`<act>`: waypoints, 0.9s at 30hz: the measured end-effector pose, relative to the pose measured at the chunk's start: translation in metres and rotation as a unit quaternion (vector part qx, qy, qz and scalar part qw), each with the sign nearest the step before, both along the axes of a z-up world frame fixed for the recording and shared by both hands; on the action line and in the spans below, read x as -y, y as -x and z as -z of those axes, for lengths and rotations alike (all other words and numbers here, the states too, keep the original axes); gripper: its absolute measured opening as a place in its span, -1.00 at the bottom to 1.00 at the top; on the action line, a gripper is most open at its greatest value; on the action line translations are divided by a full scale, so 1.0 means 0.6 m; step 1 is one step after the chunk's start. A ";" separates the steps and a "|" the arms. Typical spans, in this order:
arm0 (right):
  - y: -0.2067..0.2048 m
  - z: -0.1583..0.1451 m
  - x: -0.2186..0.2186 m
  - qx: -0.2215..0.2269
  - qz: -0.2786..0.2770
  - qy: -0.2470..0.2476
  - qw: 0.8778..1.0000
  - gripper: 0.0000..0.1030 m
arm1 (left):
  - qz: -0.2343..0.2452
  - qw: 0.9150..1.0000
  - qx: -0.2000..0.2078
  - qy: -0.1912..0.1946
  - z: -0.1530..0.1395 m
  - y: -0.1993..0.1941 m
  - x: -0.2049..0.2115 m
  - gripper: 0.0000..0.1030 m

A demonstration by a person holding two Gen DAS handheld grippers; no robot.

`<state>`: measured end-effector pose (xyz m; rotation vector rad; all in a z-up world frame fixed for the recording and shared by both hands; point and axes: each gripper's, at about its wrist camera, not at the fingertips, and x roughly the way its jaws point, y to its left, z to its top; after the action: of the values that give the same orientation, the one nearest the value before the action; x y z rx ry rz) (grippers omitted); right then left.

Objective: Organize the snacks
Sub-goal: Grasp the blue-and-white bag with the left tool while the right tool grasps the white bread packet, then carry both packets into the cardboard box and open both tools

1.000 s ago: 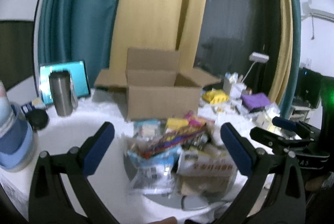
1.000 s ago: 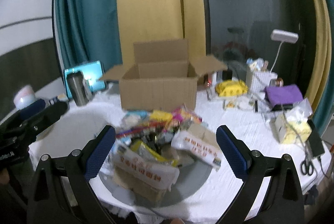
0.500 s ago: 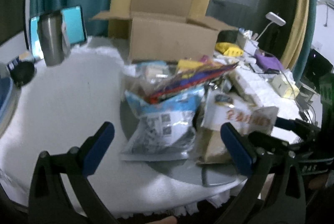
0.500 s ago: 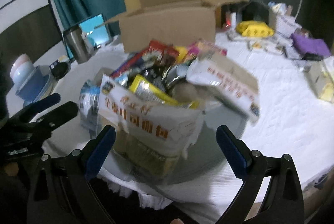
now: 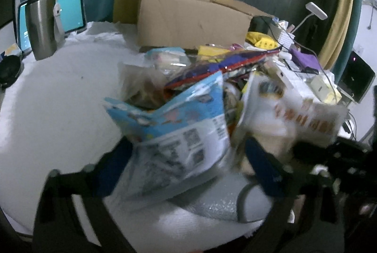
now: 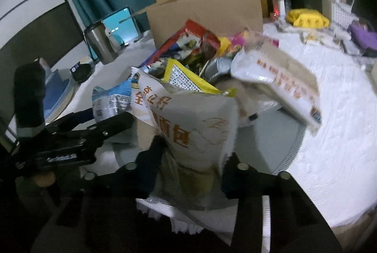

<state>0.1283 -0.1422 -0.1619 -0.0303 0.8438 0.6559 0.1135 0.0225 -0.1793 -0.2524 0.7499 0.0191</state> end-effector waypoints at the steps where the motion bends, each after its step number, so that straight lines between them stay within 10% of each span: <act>1: 0.003 -0.008 0.005 0.008 0.002 -0.001 1.000 -0.29 | 0.003 1.000 -0.004 0.002 0.004 -0.002 0.001 0.69; 9: 0.011 -0.069 0.045 0.070 0.027 -0.011 0.997 -0.57 | 0.020 1.000 -0.013 -0.001 0.006 -0.012 0.020 0.14; 27: -0.041 -0.176 0.048 0.150 0.026 -0.049 0.987 -0.60 | 0.018 0.997 0.080 -0.012 -0.135 -0.010 0.001 0.09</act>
<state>0.1529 -0.1711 -0.0565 -0.0179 0.5212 0.6239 0.1192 0.0216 -0.0985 -0.2158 0.5946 -0.0260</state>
